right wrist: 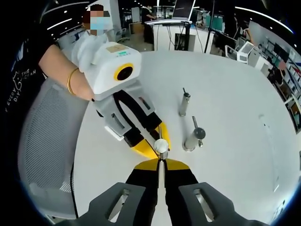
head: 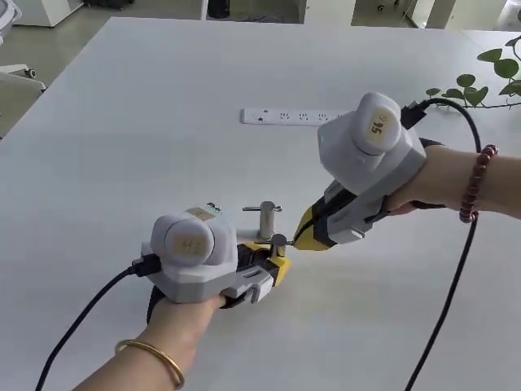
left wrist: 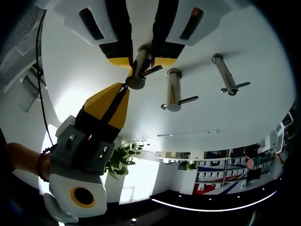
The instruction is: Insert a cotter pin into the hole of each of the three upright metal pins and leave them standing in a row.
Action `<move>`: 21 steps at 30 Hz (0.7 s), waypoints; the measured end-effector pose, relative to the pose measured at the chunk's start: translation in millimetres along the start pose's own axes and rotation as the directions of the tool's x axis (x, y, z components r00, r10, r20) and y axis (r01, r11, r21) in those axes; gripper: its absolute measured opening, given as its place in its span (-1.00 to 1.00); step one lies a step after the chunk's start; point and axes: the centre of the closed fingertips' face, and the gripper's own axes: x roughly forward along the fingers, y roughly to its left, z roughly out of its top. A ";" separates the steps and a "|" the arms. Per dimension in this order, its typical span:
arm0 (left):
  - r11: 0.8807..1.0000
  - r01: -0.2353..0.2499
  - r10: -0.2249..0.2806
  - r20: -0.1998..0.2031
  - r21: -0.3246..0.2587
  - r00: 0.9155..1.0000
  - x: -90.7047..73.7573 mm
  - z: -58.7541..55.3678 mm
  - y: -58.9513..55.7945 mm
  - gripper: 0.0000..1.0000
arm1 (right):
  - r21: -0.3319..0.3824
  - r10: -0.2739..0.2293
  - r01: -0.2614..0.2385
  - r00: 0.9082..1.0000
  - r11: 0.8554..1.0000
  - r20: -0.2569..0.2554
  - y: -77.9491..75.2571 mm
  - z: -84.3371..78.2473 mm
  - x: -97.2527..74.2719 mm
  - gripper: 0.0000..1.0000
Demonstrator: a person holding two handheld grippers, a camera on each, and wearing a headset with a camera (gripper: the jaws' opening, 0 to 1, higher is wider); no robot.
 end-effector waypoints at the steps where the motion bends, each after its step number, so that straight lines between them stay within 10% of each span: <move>1: 1.000 0.000 0.000 0.000 -0.001 1.000 0.1 -0.1 0.0 -0.74 | 0.001 0.000 0.000 1.000 1.000 0.002 -0.1 1.1 0.7 -1.00; 21: 1.000 -0.023 0.024 -0.038 0.007 0.999 -0.2 -5.2 1.7 -0.65 | 0.029 -0.010 0.010 1.000 1.000 -0.003 1.9 -1.1 1.5 -0.87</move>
